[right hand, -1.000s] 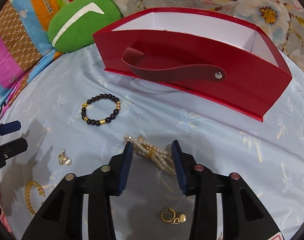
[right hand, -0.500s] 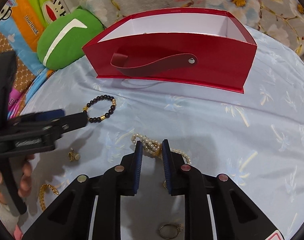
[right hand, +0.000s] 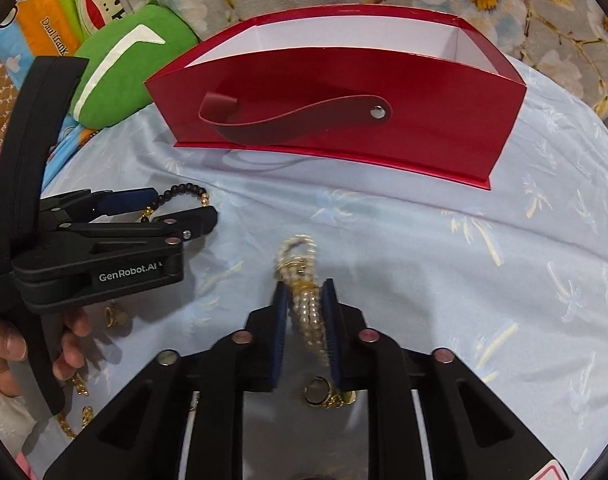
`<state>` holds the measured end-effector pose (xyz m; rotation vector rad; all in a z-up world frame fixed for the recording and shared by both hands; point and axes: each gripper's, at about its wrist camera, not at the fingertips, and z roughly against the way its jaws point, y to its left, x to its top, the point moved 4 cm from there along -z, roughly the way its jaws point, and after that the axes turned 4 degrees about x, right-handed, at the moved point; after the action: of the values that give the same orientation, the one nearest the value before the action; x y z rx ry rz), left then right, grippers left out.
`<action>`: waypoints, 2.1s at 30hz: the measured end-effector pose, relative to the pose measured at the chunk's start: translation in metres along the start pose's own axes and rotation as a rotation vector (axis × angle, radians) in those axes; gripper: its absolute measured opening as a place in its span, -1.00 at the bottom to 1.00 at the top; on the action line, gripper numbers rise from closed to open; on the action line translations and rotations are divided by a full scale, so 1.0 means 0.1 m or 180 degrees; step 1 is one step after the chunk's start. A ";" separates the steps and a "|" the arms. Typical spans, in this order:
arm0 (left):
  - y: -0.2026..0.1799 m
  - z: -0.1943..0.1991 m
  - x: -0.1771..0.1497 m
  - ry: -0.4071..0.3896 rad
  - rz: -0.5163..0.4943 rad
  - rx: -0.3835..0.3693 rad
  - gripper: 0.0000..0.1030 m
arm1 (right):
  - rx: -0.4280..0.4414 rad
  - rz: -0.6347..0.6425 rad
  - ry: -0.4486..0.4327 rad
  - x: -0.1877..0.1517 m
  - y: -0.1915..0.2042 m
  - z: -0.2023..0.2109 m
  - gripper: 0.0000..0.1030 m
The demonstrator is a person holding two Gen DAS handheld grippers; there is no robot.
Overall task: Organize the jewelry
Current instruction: 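Grasp the black-bead bracelet with the left tool while the right tool grasps the pearl bracelet, then carry both bracelets into the red box and open both tools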
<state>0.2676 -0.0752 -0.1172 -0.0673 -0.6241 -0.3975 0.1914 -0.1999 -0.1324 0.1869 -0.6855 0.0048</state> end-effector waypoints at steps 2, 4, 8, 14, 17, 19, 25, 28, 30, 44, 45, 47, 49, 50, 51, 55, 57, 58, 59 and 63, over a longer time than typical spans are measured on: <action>0.01 0.03 0.00 -0.0012 0.0037 -0.0071 -0.08 | 0.0037 -0.0080 -0.0020 -0.01 -0.03 0.01 -0.72; 0.03 0.05 -0.01 -0.0015 0.0063 -0.0126 -0.62 | 0.0045 -0.0131 -0.0036 -0.01 -0.04 0.01 -0.73; 0.04 0.09 -0.04 0.0046 0.0208 -0.0389 -0.86 | 0.0051 -0.0199 -0.0060 -0.02 -0.05 0.05 -0.73; 0.08 0.34 -0.08 -0.0094 0.0282 -0.0486 -0.87 | 0.0056 -0.0286 -0.0175 0.00 -0.06 0.18 -0.74; 0.09 0.52 -0.08 -0.0178 0.0314 -0.0515 -0.87 | 0.0070 -0.0302 -0.0250 0.01 -0.06 0.29 -0.74; 0.12 0.65 -0.07 -0.0238 0.0338 -0.0536 -0.87 | 0.0081 -0.0297 -0.0323 0.04 -0.04 0.40 -0.74; 0.22 1.16 0.11 -0.0537 0.0355 -0.0538 -0.87 | 0.0105 -0.0231 -0.0591 0.21 0.04 0.78 -0.74; 0.26 1.40 0.23 -0.0700 0.0305 -0.0497 -0.87 | 0.0100 -0.0143 -0.0799 0.41 0.09 1.07 -0.74; 0.28 1.53 0.35 -0.0796 0.0267 -0.0472 -0.87 | 0.0099 -0.0127 -0.0841 0.46 0.10 1.12 -0.74; 0.33 1.67 1.63 -0.1290 0.0107 -0.0228 -0.87 | -0.0064 -0.0039 -0.1075 1.59 -0.15 1.17 -0.74; 0.35 1.61 1.72 -0.1287 0.0128 -0.0201 -0.87 | -0.0067 -0.0066 -0.1053 1.65 -0.20 1.11 -0.74; 0.34 1.47 1.85 -0.1242 0.0135 -0.0223 -0.87 | -0.0070 -0.0123 -0.0986 1.77 -0.29 0.97 -0.74; 0.34 1.24 1.97 -0.1143 0.0161 -0.0192 -0.87 | -0.0078 -0.0188 -0.0914 1.85 -0.39 0.81 -0.74; 0.34 1.14 2.01 -0.1111 0.0176 -0.0177 -0.87 | -0.0069 -0.0225 -0.0864 1.88 -0.45 0.71 -0.74; 0.33 1.03 2.03 -0.1074 0.0180 -0.0173 -0.87 | -0.0066 -0.0257 -0.0829 1.91 -0.49 0.63 -0.74; 0.34 0.61 2.07 -0.0912 0.0187 -0.0135 -0.87 | -0.0108 -0.0299 -0.0675 1.97 -0.63 0.32 -0.74; 0.34 0.42 2.08 -0.0825 0.0201 -0.0153 -0.87 | -0.0121 -0.0311 -0.0602 1.96 -0.67 0.18 -0.74; 0.34 0.35 2.07 -0.0791 0.0216 -0.0169 -0.87 | -0.0128 -0.0313 -0.0564 1.96 -0.69 0.11 -0.74; 0.35 0.26 2.06 -0.0740 0.0229 -0.0164 -0.87 | -0.0139 -0.0315 -0.0538 1.95 -0.71 0.06 -0.73; 0.38 0.02 2.05 -0.0641 0.0251 -0.0137 -0.87 | -0.0164 -0.0339 -0.0435 1.94 -0.78 -0.14 -0.73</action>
<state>0.4327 -0.1095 0.0058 -0.1741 -0.8091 -0.3299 0.3554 -0.2854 -0.0342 0.1752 -0.8104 -0.1286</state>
